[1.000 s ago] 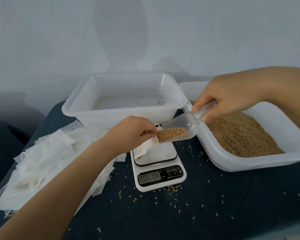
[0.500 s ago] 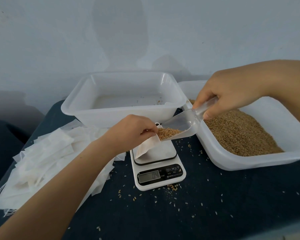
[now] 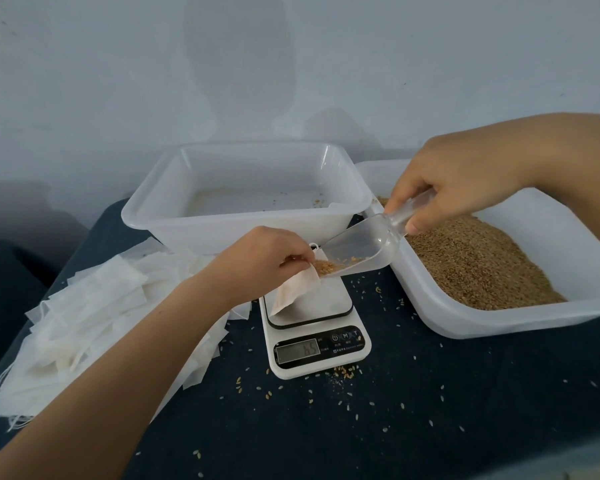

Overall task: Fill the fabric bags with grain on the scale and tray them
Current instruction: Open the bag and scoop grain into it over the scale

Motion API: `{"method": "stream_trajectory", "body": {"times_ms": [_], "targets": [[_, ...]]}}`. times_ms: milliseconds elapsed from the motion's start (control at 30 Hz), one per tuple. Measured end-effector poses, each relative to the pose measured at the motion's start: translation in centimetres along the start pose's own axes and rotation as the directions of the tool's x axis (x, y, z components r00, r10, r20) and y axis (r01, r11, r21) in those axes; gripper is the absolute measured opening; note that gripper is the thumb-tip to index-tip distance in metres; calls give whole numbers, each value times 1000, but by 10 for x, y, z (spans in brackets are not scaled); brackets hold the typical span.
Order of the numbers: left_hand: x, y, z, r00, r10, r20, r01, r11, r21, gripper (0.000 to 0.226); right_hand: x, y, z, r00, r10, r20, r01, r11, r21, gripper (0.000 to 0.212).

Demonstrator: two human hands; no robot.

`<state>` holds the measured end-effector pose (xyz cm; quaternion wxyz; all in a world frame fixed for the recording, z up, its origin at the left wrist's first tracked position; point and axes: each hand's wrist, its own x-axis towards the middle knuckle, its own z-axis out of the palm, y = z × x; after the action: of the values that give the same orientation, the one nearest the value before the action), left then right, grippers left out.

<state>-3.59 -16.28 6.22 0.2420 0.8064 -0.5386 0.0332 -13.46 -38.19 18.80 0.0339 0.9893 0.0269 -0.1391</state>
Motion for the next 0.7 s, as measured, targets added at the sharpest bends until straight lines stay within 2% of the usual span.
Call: {"method": "stream_trajectory", "body": {"times_ms": [200, 300, 500, 700], "targets": [[0, 0, 1, 1000, -2, -11, 2, 1000, 3, 13, -1, 3, 4, 1000, -12, 6, 12, 999, 37, 25], [-1, -1, 2, 1000, -4, -25, 4, 1000, 1, 13, -4, 7, 11, 1000, -7, -11, 7, 998, 62, 31], [-5, -5, 3, 996, -57, -72, 57, 998, -9, 11, -15, 21, 50, 998, 10, -69, 9, 960, 279, 37], [-5, -5, 4, 994, -75, -77, 74, 997, -16, 11, -29, 41, 73, 992, 30, -120, 39, 846, 532, 37]]}}
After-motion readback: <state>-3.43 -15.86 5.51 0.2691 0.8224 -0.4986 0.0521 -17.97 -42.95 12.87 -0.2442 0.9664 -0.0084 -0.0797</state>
